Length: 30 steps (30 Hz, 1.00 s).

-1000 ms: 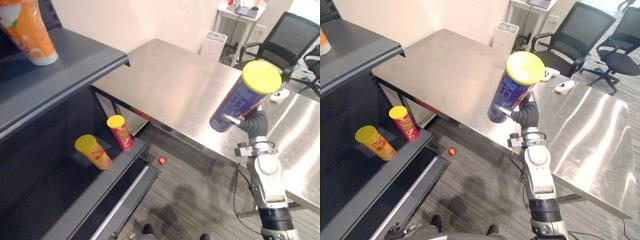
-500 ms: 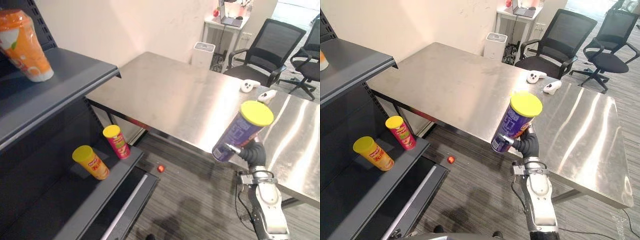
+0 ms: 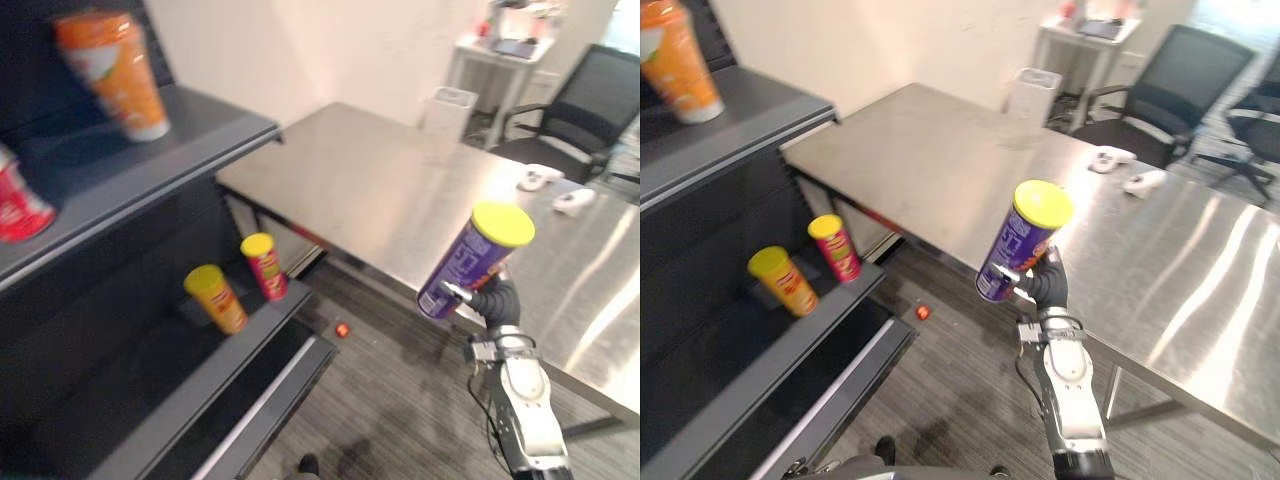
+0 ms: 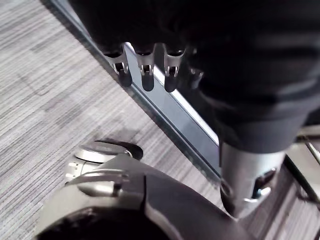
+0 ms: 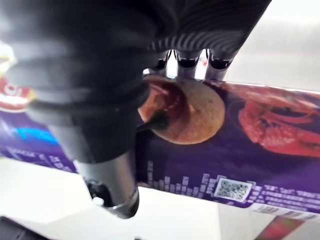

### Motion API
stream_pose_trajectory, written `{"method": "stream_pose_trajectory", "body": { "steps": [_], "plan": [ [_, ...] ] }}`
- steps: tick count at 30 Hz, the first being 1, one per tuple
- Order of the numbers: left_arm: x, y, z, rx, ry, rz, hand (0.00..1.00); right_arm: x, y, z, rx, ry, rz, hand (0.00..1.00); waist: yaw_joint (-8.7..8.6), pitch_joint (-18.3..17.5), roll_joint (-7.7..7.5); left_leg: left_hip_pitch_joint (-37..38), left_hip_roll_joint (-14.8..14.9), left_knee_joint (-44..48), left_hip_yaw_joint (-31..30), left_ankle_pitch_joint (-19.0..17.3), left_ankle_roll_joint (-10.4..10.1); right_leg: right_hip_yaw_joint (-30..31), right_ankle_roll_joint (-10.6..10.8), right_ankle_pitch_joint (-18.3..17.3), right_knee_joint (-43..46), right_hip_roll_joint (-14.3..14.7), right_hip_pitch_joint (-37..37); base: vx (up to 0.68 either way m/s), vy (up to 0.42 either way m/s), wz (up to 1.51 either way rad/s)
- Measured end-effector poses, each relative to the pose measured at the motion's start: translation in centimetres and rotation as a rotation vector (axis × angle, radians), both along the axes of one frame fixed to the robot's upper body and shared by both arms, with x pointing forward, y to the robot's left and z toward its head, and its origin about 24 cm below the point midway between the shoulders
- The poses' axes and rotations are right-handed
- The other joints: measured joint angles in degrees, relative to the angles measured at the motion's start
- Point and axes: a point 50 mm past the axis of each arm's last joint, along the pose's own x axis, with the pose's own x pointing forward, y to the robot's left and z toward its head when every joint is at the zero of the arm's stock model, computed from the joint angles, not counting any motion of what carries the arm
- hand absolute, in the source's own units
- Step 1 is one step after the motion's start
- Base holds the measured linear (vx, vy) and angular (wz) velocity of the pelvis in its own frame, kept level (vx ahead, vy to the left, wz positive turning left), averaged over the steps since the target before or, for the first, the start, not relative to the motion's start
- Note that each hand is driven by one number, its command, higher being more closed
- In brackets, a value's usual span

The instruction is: Put the gum and the chips on the shelf.

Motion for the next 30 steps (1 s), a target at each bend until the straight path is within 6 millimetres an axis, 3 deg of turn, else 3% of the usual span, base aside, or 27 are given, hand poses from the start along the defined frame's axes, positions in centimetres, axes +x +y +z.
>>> {"method": "stream_pose_trajectory", "body": {
  "steps": [1,2,3,4,5,6,8,9,13,16,19,24,27,28,29,30],
  "plan": [
    [0.3,0.0,0.0,0.001,-0.008,0.005,0.0,0.3,0.1,0.5,0.005,-0.021,-0.004,1.0,0.2,0.84,1.1,-1.09,1.31,-0.46,3.22,-0.57,2.36,-3.45,-0.08,0.03,0.16,0.34,0.34,-0.09,-0.071,1.41],
    [0.7,-0.2,0.0,0.001,-0.012,0.008,0.0,0.4,-0.2,0.8,0.007,-0.036,-0.025,1.0,-0.04,1.36,1.06,-1.92,2.32,-0.1,9.64,-0.99,7.78,-7.66,0.17,0.29,-0.99,0.16,1.6,-0.07,-0.058,1.54],
    [0.8,-0.3,0.0,0.001,-0.016,0.009,0.0,0.5,-0.4,0.9,0.004,-0.04,-0.038,1.0,0.05,1.6,1.46,-2.28,3.01,0.0,13.09,-1.6,9.67,-9.56,0.22,0.35,-1.24,0.09,2.13,-0.01,-0.007,1.62],
    [0.9,-0.7,0.0,-0.004,-0.018,0.013,0.0,0.5,-1.0,1.0,-0.009,-0.045,-0.06,1.0,0.1,1.55,2.74,-3.48,4.63,0.97,19.55,-3.27,13.09,-13.38,0.22,0.35,-1.21,0.12,2.83,0.0,0.026,1.27],
    [0.9,-0.8,0.0,-0.004,-0.017,0.015,0.0,0.5,-1.3,1.1,-0.015,-0.046,-0.072,1.0,-0.02,1.51,3.19,-3.97,5.21,1.56,22.08,-4.7,14.19,-15.14,0.22,0.35,-1.35,0.03,3.05,0.0,0.083,1.4],
    [1.0,-0.7,0.0,-0.001,-0.02,0.018,0.0,0.5,-1.6,1.1,-0.021,-0.048,-0.087,1.0,0.26,2.11,1.9,-4.39,5.59,3.07,27.16,-6.14,13.5,-17.82,0.29,-0.05,-2.0,-1.57,3.75,0.02,0.142,1.07],
    [-0.4,-1.1,-0.3,-0.014,0.01,0.051,0.0,0.5,-1.9,1.2,-0.037,-0.05,-0.098,1.0,0.35,1.33,3.6,-4.39,6.12,11.59,31.74,0.0,12.57,-19.49,1.0,-2.05,0.55,-3.0,3.88,0.07,0.173,0.8],
    [-1.3,-1.6,-0.4,-0.027,0.033,0.054,0.0,0.2,-2.3,1.1,-0.041,-0.051,-0.116,1.0,-0.74,0.42,4.93,-3.69,5.75,10.1,33.18,1.04,9.97,-21.13,2.01,-2.35,1.67,-2.87,4.32,0.11,0.171,0.76],
    [-0.9,-1.4,-0.4,-0.024,0.027,0.062,0.0,-0.3,-3.3,0.6,0.003,-0.034,-0.186,1.0,-0.58,0.78,4.07,-1.54,2.34,1.95,31.81,3.3,6.88,-25.78,2.3,-2.25,2.48,-3.36,6.27,0.04,0.131,0.65],
    [-0.8,-0.7,-0.2,-0.005,0.019,0.061,0.0,-0.3,-3.3,0.6,0.006,-0.033,-0.186,1.0,-1.31,0.99,2.6,0.6,-0.28,-5.27,29.4,6.8,6.85,-27.73,2.27,-2.24,3.66,-3.89,7.14,-0.01,0.087,0.57],
    [-0.6,0.0,0.0,0.013,0.01,0.056,0.0,-0.3,-2.9,0.5,0.011,-0.032,-0.192,1.0,-1.21,1.49,0.69,0.59,-1.23,-5.27,27.69,6.87,6.96,-28.4,2.23,-2.23,6.55,-5.66,7.26,0.0,0.03,0.34],
    [-0.3,0.1,0.1,0.022,0.002,0.032,0.0,-0.2,-2.7,0.6,0.009,-0.033,-0.195,1.0,-1.04,1.84,0.01,0.99,-2.56,-5.27,26.73,6.15,8.06,-28.53,2.18,-2.19,13.42,-9.99,6.86,-0.01,0.054,0.15],
    [-0.2,0.4,0.2,0.029,0.001,0.021,0.0,-0.1,-2.5,0.6,0.003,-0.033,-0.202,1.0,-0.93,2.69,-0.33,1.8,-2.58,-5.38,25.48,4.44,8.91,-23.43,-0.7,-0.25,24.57,-14.76,4.03,-0.03,0.083,0.08],
    [-0.2,0.2,0.2,0.028,0.003,-0.004,0.0,-0.1,-2.5,0.5,-0.018,-0.028,-0.206,1.0,-0.99,3.37,-0.42,2.48,-2.47,-5.44,24.36,4.28,8.69,-15.98,-4.99,0.57,30.23,-16.05,0.91,-0.01,0.076,0.23],
    [-0.1,0.3,0.2,0.031,0.001,-0.016,0.0,-0.2,-2.5,0.4,-0.021,-0.024,-0.207,1.0,-1.23,3.77,-0.06,2.44,-2.43,-5.58,23.55,4.22,8.71,-11.23,-6.44,-0.71,32.08,-15.39,-0.9,0.0,0.061,0.51],
    [0.2,0.4,0.2,0.036,0.0,-0.032,0.0,-0.2,-2.5,0.3,-0.026,-0.018,-0.204,1.0,-1.97,4.09,-0.39,2.16,-2.29,-5.64,21.06,4.23,8.7,-0.49,-6.17,-4.85,33.08,-11.41,-4.16,0.0,0.019,0.74]
  ]
}}
